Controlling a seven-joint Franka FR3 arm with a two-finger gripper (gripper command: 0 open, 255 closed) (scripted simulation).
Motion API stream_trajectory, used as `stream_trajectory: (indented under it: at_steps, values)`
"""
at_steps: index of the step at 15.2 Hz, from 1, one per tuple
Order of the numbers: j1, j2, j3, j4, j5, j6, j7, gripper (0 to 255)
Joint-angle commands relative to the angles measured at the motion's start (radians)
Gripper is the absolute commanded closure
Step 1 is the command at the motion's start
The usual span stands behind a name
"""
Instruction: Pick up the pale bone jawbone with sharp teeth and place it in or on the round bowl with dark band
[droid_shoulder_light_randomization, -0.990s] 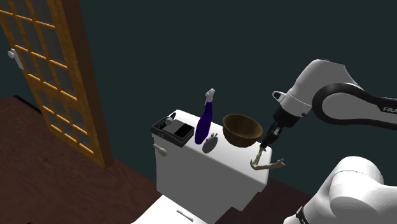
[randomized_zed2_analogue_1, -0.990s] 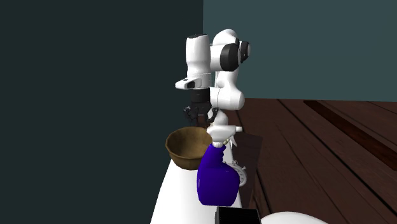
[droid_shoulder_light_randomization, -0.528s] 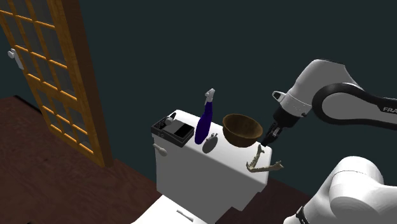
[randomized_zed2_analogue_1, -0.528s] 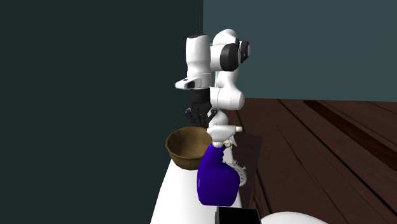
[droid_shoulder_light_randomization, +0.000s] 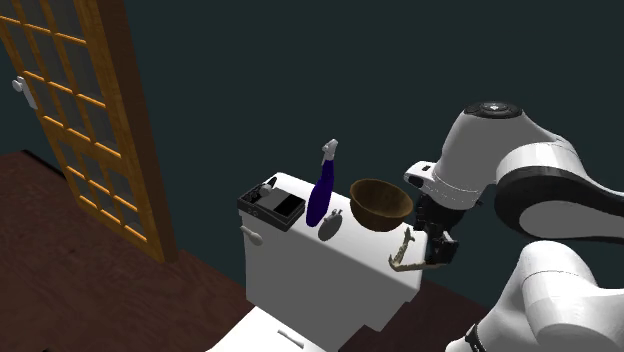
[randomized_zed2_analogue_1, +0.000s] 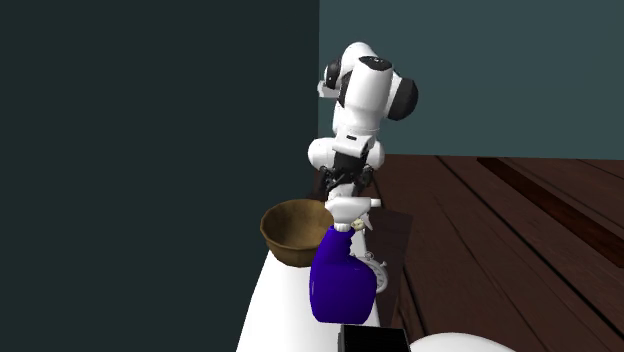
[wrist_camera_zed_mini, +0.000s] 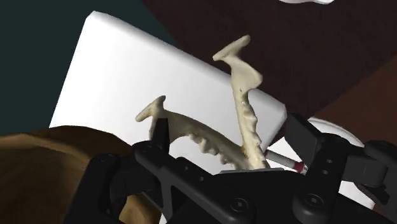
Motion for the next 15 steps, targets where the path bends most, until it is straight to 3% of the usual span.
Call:
stream_trajectory:
  at_steps: [1,9,15]
  values:
    - [0.094,0.011,0.076,0.008,-0.035,-0.074,-0.082,0]
    - [0.087,-0.001,0.063,-0.097,-0.048,0.021,-0.083,0]
    - [0.087,-0.001,0.063,-0.097,-0.048,0.021,-0.083,0]
